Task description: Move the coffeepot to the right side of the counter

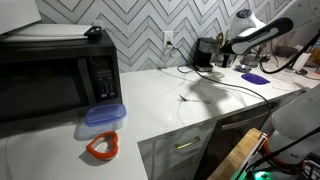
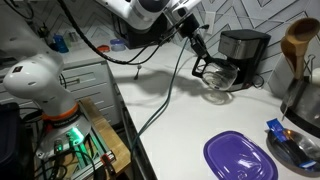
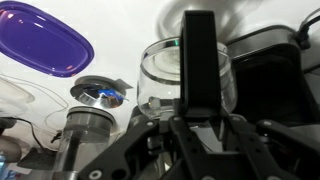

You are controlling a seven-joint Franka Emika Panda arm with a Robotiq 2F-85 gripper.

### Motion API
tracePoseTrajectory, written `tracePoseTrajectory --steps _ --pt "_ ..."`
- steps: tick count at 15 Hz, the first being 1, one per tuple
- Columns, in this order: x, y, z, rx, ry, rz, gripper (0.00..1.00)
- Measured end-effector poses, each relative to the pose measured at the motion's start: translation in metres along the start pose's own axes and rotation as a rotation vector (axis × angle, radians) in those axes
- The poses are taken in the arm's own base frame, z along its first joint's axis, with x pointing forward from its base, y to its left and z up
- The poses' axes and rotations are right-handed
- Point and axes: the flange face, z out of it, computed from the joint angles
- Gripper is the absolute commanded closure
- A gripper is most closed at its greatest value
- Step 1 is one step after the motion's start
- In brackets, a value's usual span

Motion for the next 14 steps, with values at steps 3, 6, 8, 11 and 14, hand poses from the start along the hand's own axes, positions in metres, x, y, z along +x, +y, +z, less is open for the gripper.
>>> tracePoseTrajectory --steps 3,6,8,11,14 --pt "0.002 0.025 0.010 -0.052 0.018 0.092 0.92" --pt "0.003 0.043 0.020 -0.100 0.048 0.164 0.92" --pt "0.001 0.050 0.027 -0.124 0.065 0.195 0.92" --pt "-0.006 0.051 0.038 -0.153 0.086 0.222 0.92" --pt "-0.014 0.050 0.053 -0.187 0.100 0.250 0.92"
